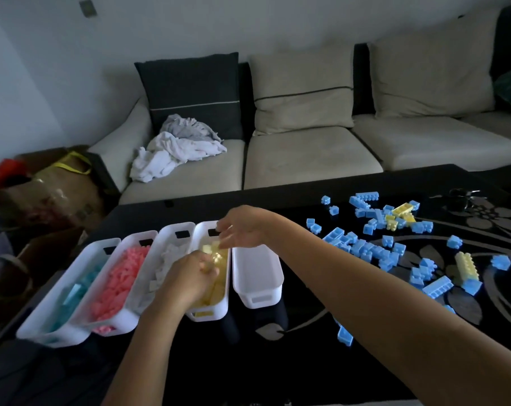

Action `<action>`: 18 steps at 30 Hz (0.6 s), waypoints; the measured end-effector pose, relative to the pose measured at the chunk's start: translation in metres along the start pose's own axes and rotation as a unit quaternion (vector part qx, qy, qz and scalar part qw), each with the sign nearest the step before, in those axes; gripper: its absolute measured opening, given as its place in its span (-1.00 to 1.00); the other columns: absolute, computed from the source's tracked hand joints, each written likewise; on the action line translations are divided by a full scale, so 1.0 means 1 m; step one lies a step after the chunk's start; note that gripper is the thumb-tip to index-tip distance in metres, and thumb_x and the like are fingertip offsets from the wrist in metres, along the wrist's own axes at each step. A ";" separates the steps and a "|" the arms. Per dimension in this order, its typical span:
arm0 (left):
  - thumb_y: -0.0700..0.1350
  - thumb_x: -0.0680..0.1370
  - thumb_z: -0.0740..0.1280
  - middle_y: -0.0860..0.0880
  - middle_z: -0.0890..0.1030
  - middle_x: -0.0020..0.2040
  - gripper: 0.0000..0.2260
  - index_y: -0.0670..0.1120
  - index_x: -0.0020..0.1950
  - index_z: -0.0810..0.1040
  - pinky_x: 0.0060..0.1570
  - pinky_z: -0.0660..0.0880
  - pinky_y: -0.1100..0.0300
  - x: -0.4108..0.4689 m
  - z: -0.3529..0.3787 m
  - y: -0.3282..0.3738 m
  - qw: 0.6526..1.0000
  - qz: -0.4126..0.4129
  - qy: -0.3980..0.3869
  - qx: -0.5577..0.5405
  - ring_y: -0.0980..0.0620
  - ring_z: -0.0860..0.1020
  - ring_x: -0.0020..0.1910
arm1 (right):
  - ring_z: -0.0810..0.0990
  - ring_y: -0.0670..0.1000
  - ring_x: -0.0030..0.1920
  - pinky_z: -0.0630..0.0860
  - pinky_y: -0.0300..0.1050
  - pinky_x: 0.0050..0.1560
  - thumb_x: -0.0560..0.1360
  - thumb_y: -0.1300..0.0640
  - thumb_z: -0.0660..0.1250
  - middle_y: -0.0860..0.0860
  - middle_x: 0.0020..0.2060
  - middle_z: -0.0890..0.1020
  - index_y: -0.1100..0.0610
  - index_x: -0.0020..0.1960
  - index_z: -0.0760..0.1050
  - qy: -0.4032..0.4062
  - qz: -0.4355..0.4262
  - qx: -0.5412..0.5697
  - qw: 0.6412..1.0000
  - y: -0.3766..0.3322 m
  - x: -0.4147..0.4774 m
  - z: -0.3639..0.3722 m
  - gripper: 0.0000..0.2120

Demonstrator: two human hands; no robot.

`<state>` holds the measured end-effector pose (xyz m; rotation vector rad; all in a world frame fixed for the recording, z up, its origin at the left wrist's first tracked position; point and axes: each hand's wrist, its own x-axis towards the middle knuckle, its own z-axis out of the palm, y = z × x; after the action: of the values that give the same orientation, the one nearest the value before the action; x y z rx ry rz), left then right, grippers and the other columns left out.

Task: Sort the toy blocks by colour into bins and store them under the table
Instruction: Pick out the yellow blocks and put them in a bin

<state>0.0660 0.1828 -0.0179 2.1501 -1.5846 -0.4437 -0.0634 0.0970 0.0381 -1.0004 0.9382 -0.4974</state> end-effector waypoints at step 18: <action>0.07 0.50 0.37 0.09 0.44 -0.41 -0.73 -0.05 -0.30 0.48 -0.37 0.28 0.37 0.002 0.031 0.140 0.970 0.214 -0.029 -0.114 0.19 0.40 -0.40 | 0.59 -0.06 -0.27 0.53 -0.17 -0.19 0.49 -0.02 0.35 -0.03 -0.28 0.62 0.09 -0.17 0.54 0.224 -0.083 -0.502 0.832 0.026 -0.111 -0.199 -0.82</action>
<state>-0.0633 0.1408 0.0285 1.5835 -1.8665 -0.5189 -0.2919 0.0940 0.0204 -1.9842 1.6107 -0.3711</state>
